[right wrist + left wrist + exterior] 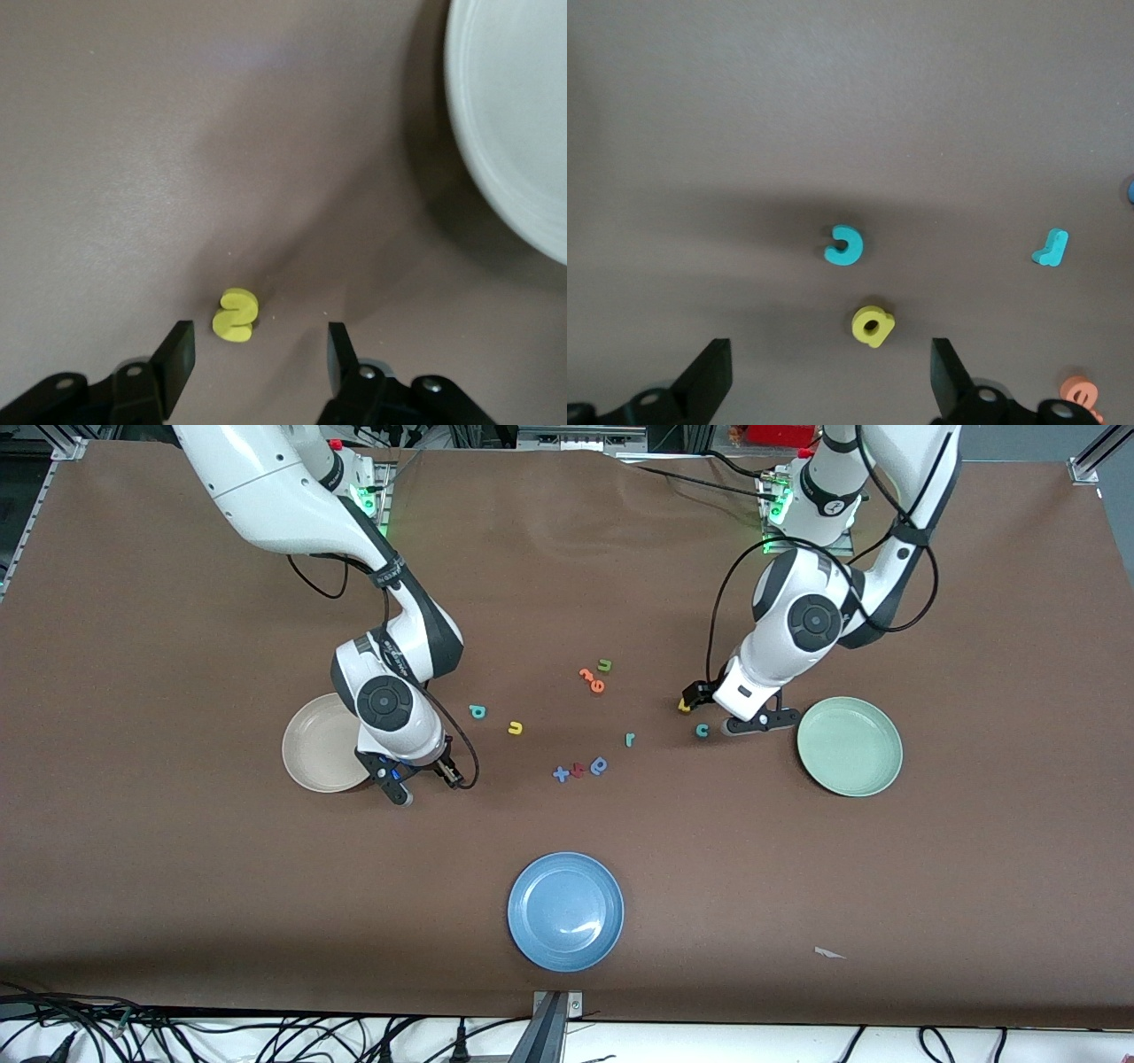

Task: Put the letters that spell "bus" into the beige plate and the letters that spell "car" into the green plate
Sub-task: 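Grasp the yellow 2 with the right gripper while the left grasps yellow a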

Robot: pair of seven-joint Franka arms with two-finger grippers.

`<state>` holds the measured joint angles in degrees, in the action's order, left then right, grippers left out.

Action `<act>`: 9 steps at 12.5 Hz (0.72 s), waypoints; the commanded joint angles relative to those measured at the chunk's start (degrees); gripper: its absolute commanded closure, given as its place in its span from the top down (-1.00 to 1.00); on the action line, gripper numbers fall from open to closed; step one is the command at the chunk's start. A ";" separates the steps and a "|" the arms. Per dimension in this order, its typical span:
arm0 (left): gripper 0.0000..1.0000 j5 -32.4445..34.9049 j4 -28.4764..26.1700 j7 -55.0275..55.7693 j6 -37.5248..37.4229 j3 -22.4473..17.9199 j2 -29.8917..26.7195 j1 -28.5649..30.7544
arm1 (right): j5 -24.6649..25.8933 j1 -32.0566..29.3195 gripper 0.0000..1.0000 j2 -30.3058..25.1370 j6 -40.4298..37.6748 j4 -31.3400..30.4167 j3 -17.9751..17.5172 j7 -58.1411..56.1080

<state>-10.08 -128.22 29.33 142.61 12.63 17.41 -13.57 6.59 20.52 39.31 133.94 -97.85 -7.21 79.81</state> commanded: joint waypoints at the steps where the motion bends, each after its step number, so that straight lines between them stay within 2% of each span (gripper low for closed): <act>1: 0.85 -0.82 0.25 0.99 1.70 -0.15 1.92 -1.10 | 1.50 0.66 0.31 2.00 0.18 2.57 0.10 2.02; 5: 0.77 -0.82 0.43 3.10 5.30 -0.24 5.26 -3.56 | 2.20 0.48 0.21 3.05 1.31 2.84 0.36 1.93; 6: 0.71 -0.82 0.43 3.54 5.57 -0.33 5.70 -3.65 | 2.90 0.57 0.06 3.57 2.19 2.84 0.36 1.93; 9: 0.62 -0.39 0.69 3.81 5.66 -0.50 6.93 -4.71 | 3.08 0.57 -0.67 3.58 2.11 2.93 0.36 1.50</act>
<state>-10.08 -128.19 32.59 147.67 12.74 23.47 -17.25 8.13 20.71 41.61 136.05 -96.33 -7.13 80.46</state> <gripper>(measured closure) 0.172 0.564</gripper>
